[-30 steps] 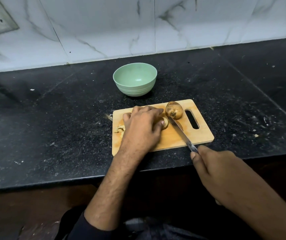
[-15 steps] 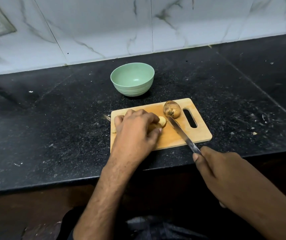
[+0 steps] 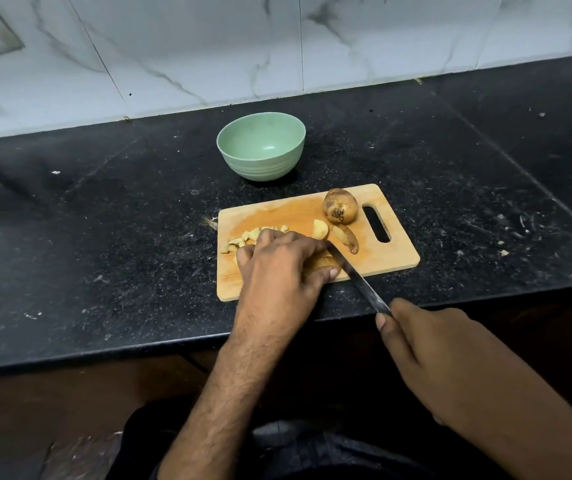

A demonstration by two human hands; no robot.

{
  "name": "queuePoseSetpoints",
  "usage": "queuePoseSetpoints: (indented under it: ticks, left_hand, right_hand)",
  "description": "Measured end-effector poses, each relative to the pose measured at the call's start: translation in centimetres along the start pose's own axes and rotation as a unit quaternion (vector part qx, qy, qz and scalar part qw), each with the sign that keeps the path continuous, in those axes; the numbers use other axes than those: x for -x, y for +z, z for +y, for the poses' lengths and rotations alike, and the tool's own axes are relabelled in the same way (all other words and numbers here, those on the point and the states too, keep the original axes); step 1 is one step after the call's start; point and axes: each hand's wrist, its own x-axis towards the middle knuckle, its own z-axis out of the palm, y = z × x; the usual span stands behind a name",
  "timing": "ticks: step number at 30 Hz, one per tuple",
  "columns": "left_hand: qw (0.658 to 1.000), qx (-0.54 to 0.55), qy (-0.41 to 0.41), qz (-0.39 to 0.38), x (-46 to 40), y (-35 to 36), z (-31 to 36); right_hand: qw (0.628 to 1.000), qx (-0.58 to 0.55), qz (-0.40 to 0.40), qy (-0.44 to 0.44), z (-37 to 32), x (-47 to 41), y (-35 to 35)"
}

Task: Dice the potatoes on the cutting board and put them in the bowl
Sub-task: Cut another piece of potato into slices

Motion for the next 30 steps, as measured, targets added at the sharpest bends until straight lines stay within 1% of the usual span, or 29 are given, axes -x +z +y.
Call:
queuePoseSetpoints:
  ticks: [5, 8, 14, 19, 26, 30]
  left_hand:
    - [0.999, 0.004, -0.024, 0.021, 0.2, 0.3, 0.2]
    - [0.999, -0.001, -0.037, 0.015, 0.2, 0.5, 0.4]
    - [0.999, -0.024, -0.033, 0.000, 0.1, 0.3, 0.7]
    - [0.999, -0.043, -0.024, -0.008, -0.3, 0.2, 0.9]
    - [0.999, -0.010, -0.035, -0.011, -0.7, 0.2, 0.8]
    - [0.999, 0.001, -0.051, -0.011, -0.4, 0.3, 1.0]
  right_hand:
    - [0.999, 0.035, -0.004, 0.000, -0.6, 0.1, 0.3]
    - [0.999, 0.052, -0.010, 0.004, -0.9, 0.2, 0.3]
    - [0.998, 0.063, -0.021, -0.001, -1.6, 0.3, 0.6]
    - [0.997, 0.061, -0.056, 0.001, -1.9, 0.2, 0.9]
    - [0.996, 0.070, -0.046, 0.008, -1.8, -1.8, 1.6]
    - [0.996, 0.050, -0.078, -0.002, -1.1, -0.8, 0.5]
